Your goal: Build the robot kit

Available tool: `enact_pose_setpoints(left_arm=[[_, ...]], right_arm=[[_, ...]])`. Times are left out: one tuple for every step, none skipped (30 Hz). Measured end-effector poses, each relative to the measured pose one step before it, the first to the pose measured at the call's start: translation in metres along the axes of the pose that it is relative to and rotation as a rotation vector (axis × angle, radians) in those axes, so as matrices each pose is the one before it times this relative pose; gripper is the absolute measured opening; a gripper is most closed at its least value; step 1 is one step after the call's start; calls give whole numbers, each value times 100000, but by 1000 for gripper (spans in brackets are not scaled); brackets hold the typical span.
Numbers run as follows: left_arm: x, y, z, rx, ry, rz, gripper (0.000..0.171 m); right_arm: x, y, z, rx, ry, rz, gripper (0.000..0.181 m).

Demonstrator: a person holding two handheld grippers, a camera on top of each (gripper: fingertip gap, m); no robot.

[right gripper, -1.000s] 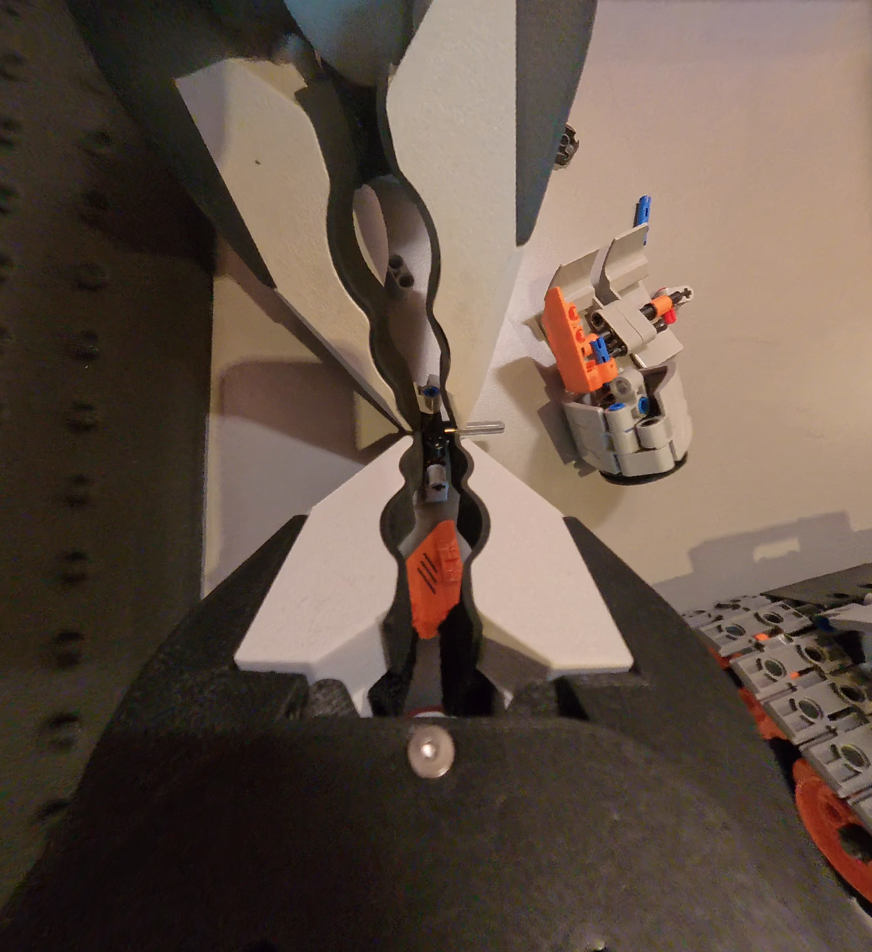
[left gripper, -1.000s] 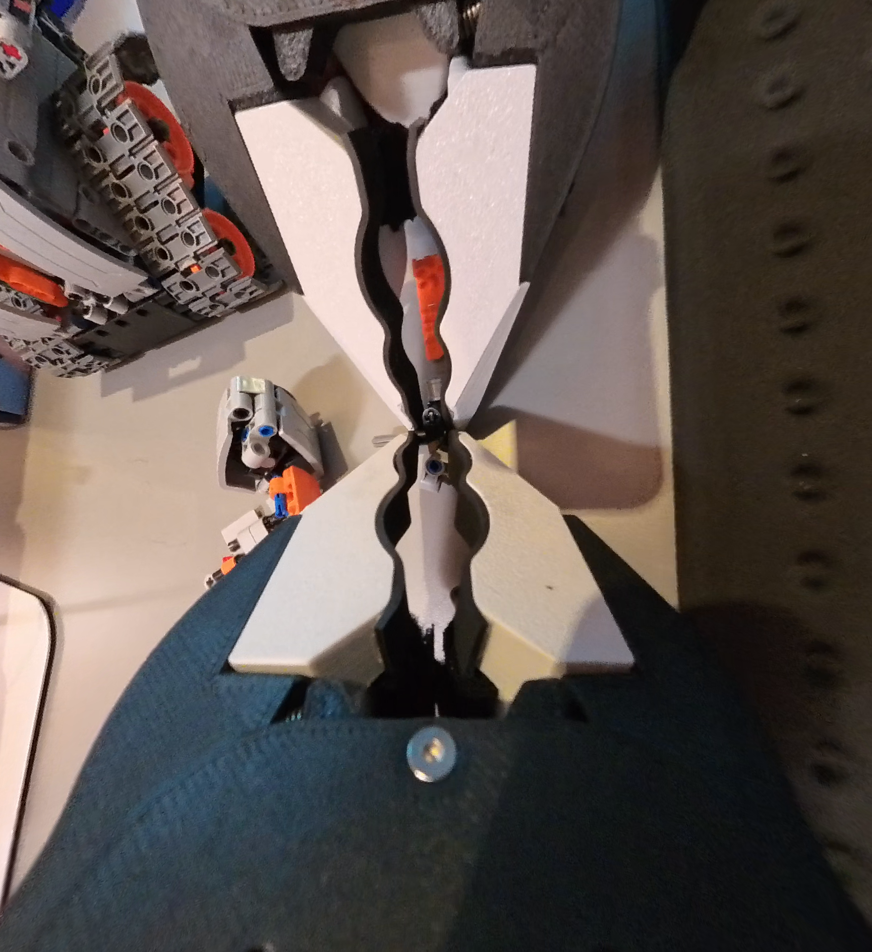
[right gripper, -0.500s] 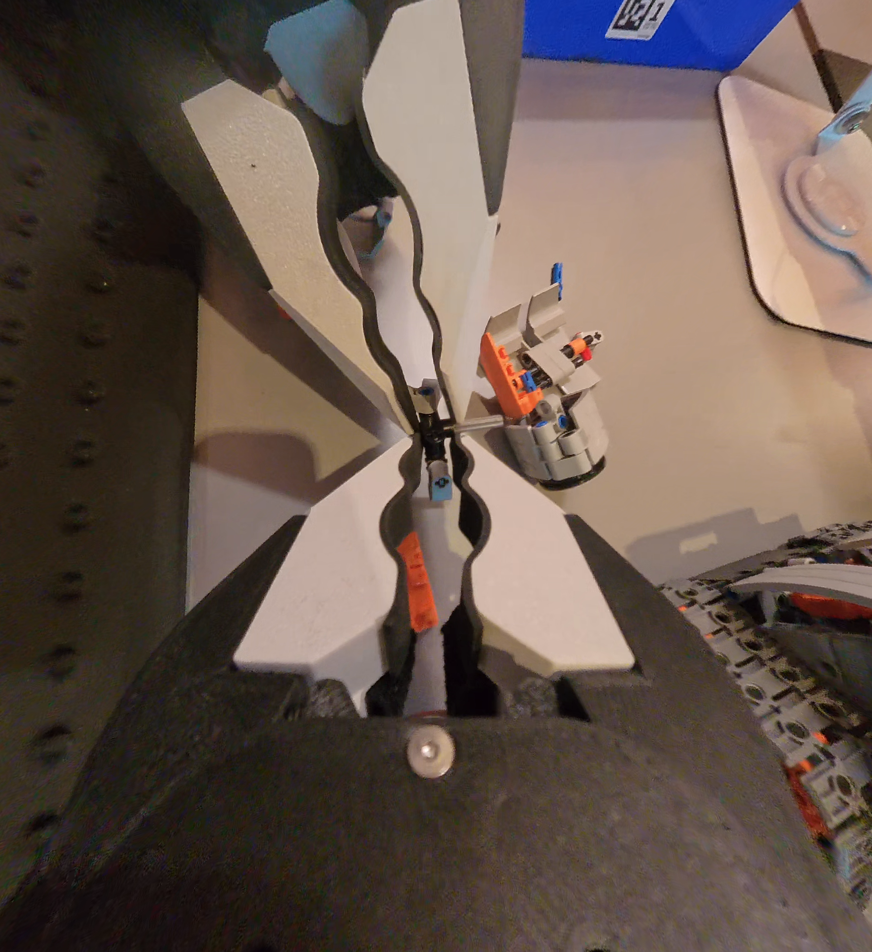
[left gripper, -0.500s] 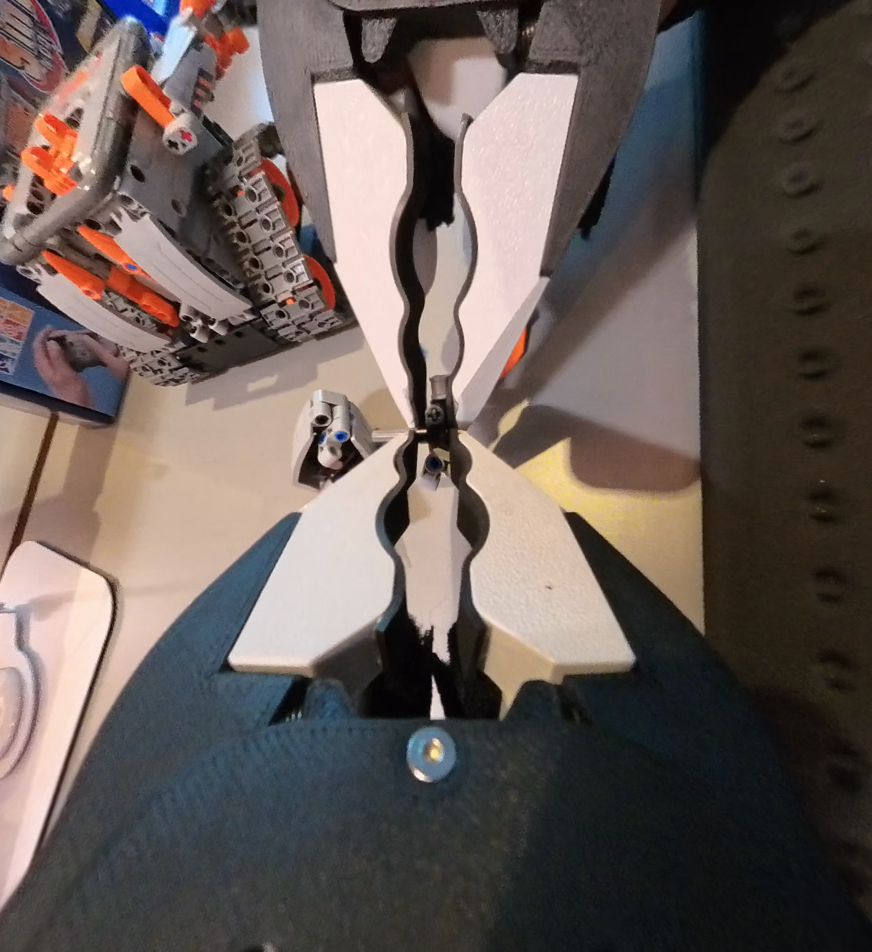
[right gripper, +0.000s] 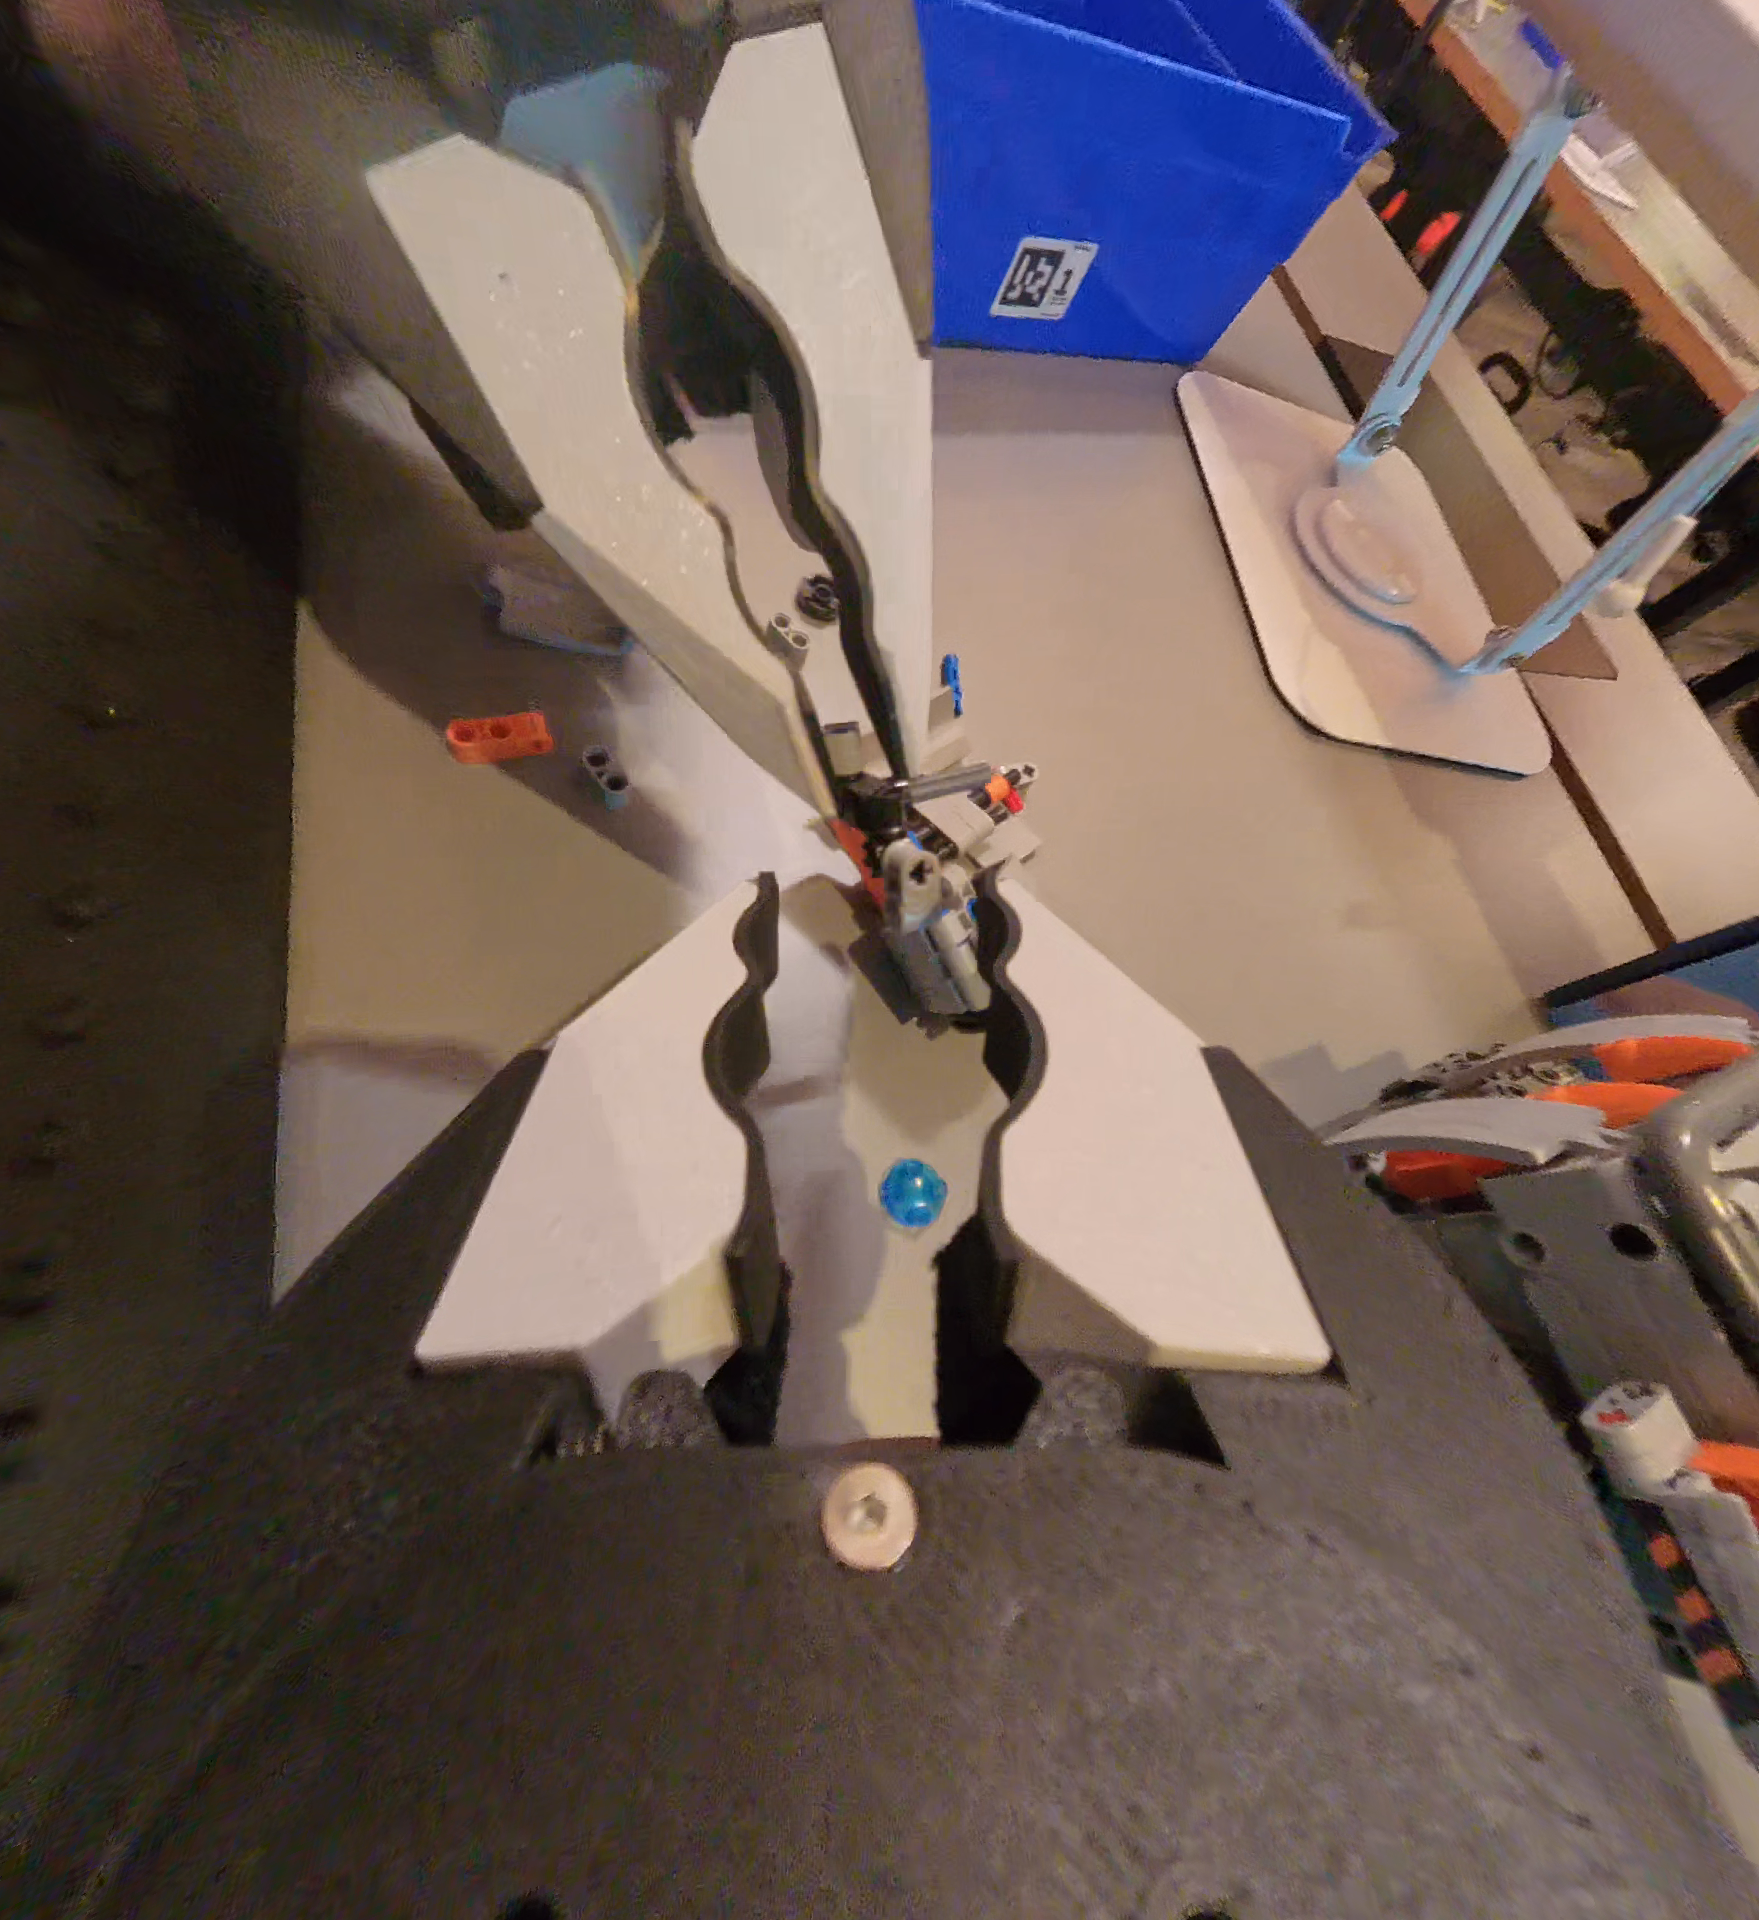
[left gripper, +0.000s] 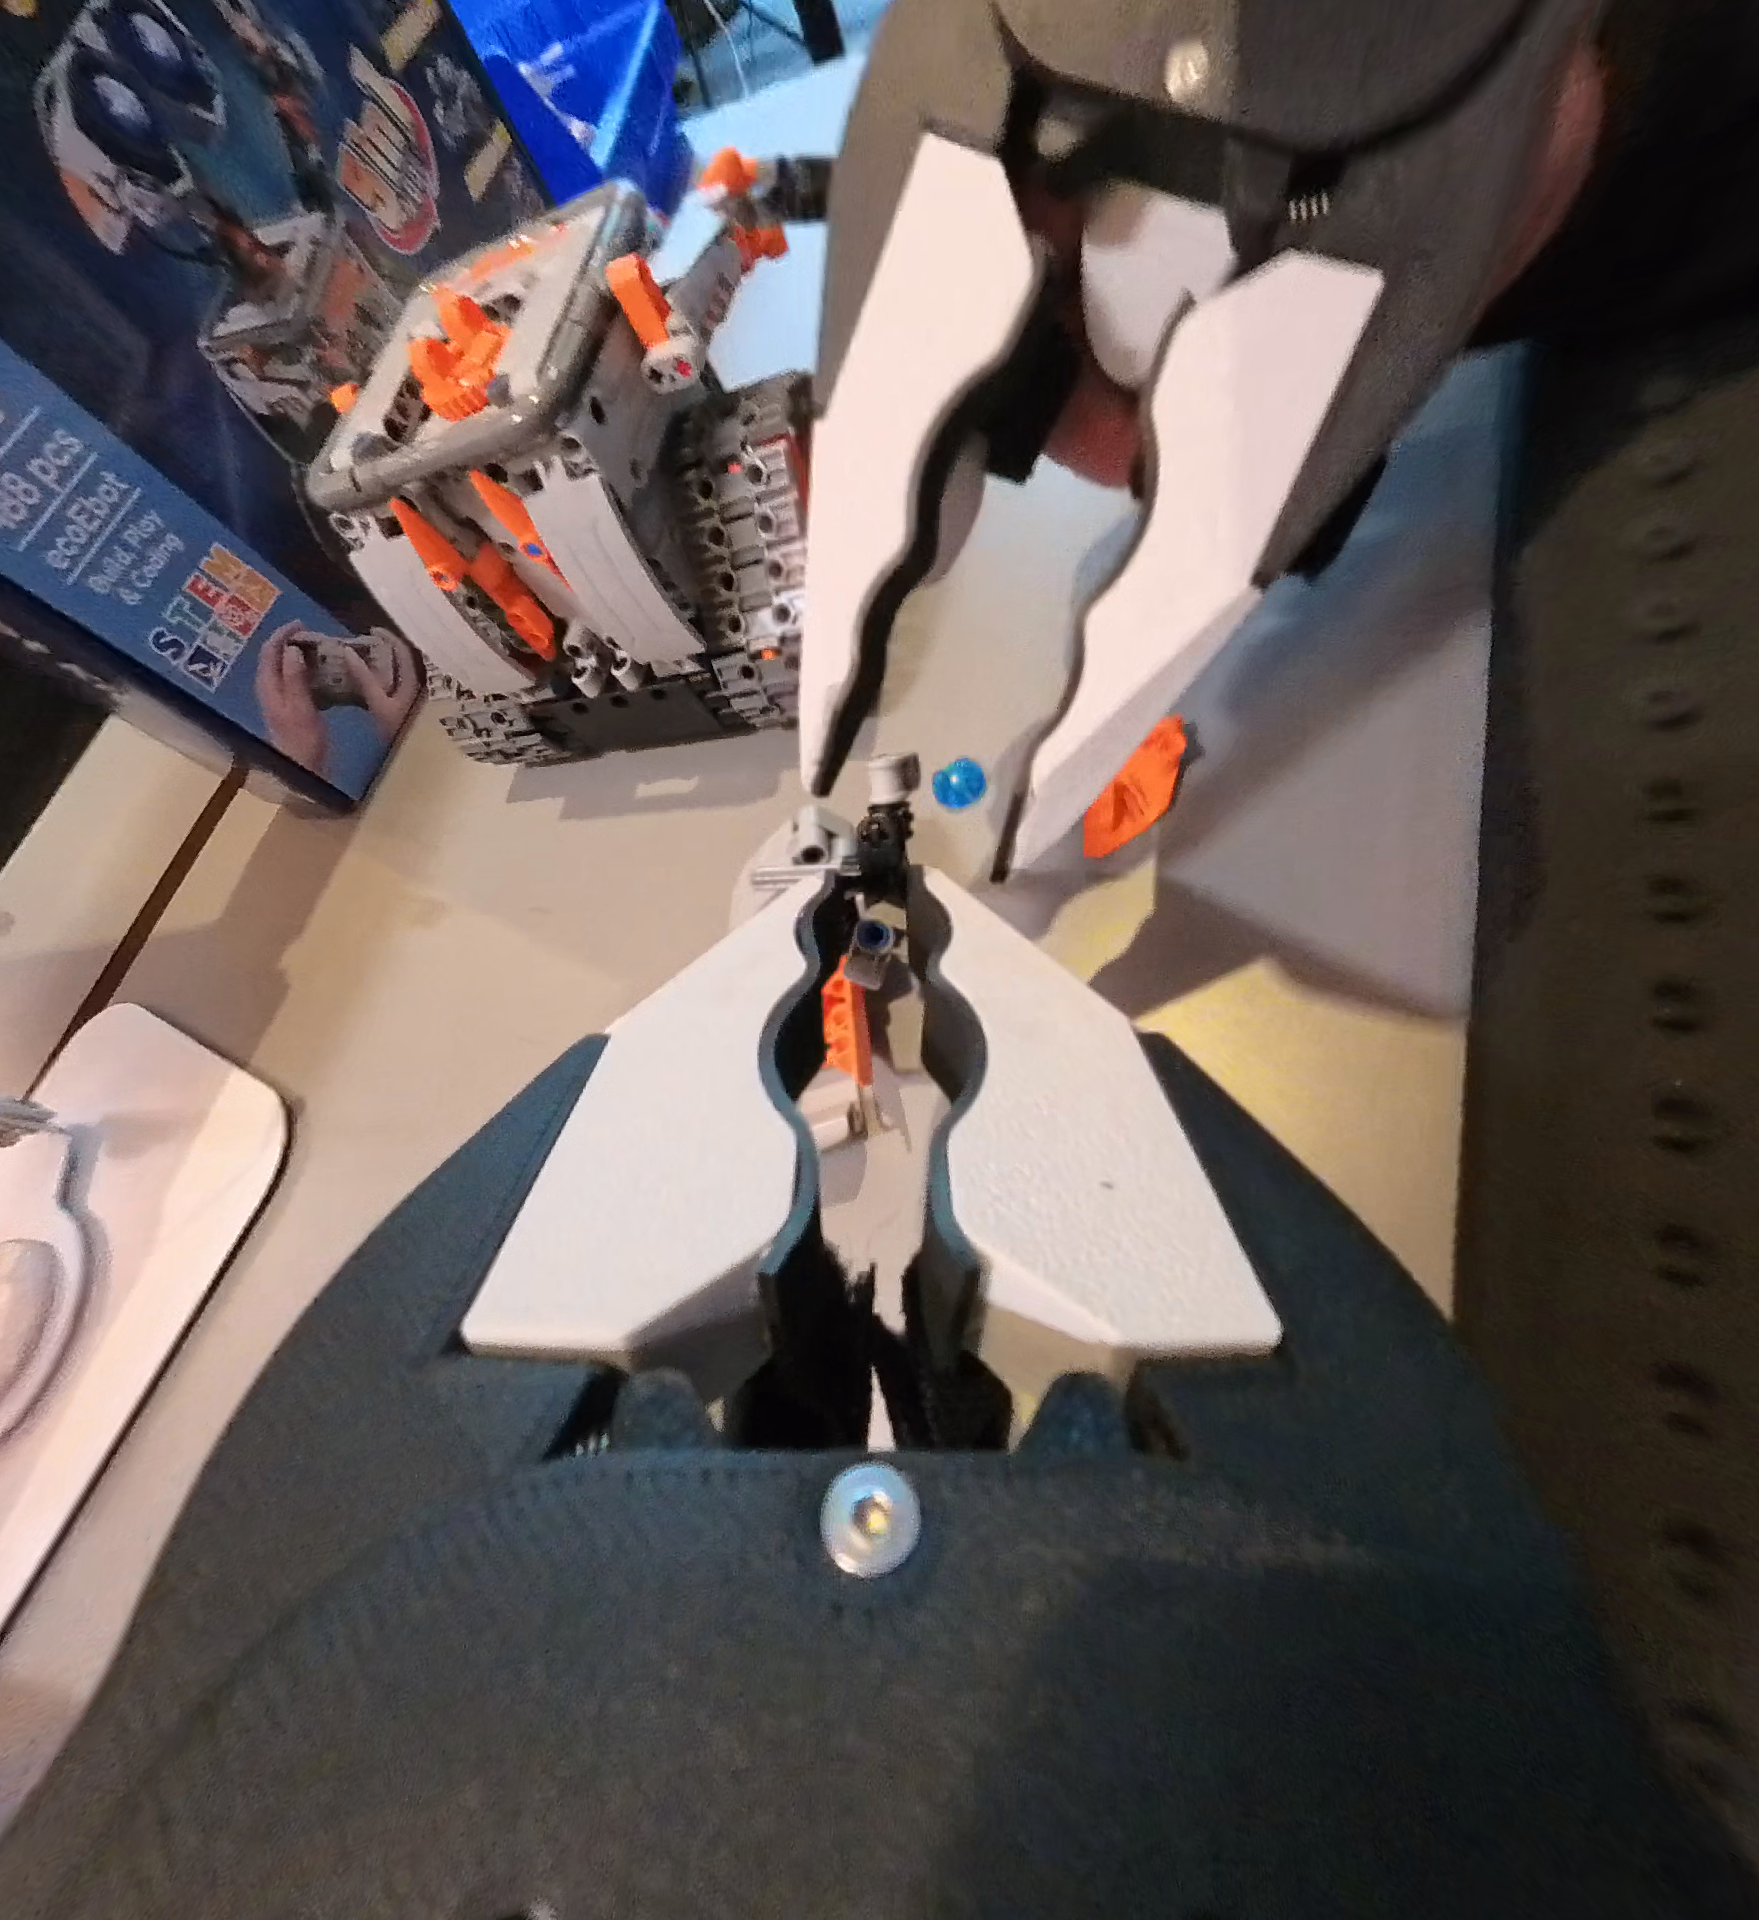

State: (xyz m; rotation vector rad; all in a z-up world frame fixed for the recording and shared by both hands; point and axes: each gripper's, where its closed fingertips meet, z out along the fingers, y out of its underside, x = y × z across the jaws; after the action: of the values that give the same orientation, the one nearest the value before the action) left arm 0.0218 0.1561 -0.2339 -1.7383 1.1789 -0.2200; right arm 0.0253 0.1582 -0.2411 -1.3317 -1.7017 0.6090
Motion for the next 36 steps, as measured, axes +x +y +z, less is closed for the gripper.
enact_pose_setpoints(left_arm=[[-38,-253,-126,1872,990,-2178,9],[80,-226,-68,1634,1381,-1820,9],[162,-202,-38,1478,1489,-1197,9],[148,-74,31,671,1052,-541,9],[77,-67,53,761,355,-75,9],[57,-153,4,1045,236,17,9],[29,-190,-35,979,168,-25,9],[-5,-200,-49,1127,24,270,9],[13,-187,-81,1270,216,305,9],[32,-88,-67,694,604,-236,9],[10,-127,-82,1017,437,-265,9],[15,-156,-115,1193,379,164,10],[-38,-125,-119,852,147,145,12],[-41,-59,-101,533,358,-213,15],[80,-37,-76,455,1282,-294,16],[-48,5,-96,286,576,-614,18],[26,7,-122,229,1314,-707,19],[99,88,-111,-44,1682,-529,22],[25,141,-53,113,988,-600,27],[58,130,-23,13,1115,-1154,28],[65,58,-21,100,1136,-1055,28],[-23,-19,-33,389,488,-839,28],[-20,-72,-44,630,560,-944,26],[-19,-60,-70,836,734,-949,22],[50,-23,-55,875,1473,-1184,20],[135,33,-4,516,1988,-1403,20],[1,69,19,213,873,-1058,20],[-31,-19,6,235,157,-446,20],[-23,0,4,-81,-78,-221,20],[-45,7,7,-81,-289,2,20],[-77,-61,-1,305,-424,-363,20],[-50,-124,-22,648,-320,-520,20],[-72,-61,-24,159,-537,-236,20],[-127,-133,-20,690,-1006,-477,19],[-135,-64,22,143,-1101,-760,19],[-126,21,64,-231,-1177,-232,19]], right_arm=[[-51,-169,57,273,652,-761,35],[-26,-199,33,362,1073,-1363,30],[24,-123,32,60,1287,-1552,24],[165,0,-3,-413,1394,-416,15],[159,3,-103,115,405,425,11],[6,-26,-143,582,-959,813,11],[-16,-57,-133,689,-799,719,10],[15,-83,-116,494,-282,259,10],[-27,-69,-95,316,-222,-287,9],[-45,-76,-68,365,-252,-440,9],[-29,-90,-79,491,-174,-344,8],[-50,-118,-71,742,-411,-76,8],[-108,-126,-74,856,-1003,452,8],[-115,-101,-48,888,-1230,789,8],[-114,-72,-33,934,-1510,1362,8],[-22,-74,-34,922,-731,1146,7],[24,-38,-15,466,-110,417,7],[50,-27,-21,386,23,319,6],[73,-97,-88,939,-204,969,5],[80,-83,-103,780,-243,975,5],[22,-33,-89,322,-282,226,5],[-11,-25,-31,88,7,-189,5],[-80,2,13,-93,-364,-149,5],[-112,50,38,-218,-780,63,5],[-151,72,31,-221,-1298,396,5],[-171,55,17,-156,-1515,597,5],[-26,7,1,119,-462,387,5],[30,-10,-2,32,151,53,5],[30,11,10,-47,196,-61,5],[58,-33,-20,226,345,25,5],[100,-72,-33,312,792,-303,5],[83,-71,-28,52,940,-818,5],[99,-82,-33,104,1303,-1037,5],[150,-105,-41,-31,2145,-2007,5],[155,-68,-24,-550,2505,-2919,5],[139,-33,-25,-628,2243,-2588,5]])
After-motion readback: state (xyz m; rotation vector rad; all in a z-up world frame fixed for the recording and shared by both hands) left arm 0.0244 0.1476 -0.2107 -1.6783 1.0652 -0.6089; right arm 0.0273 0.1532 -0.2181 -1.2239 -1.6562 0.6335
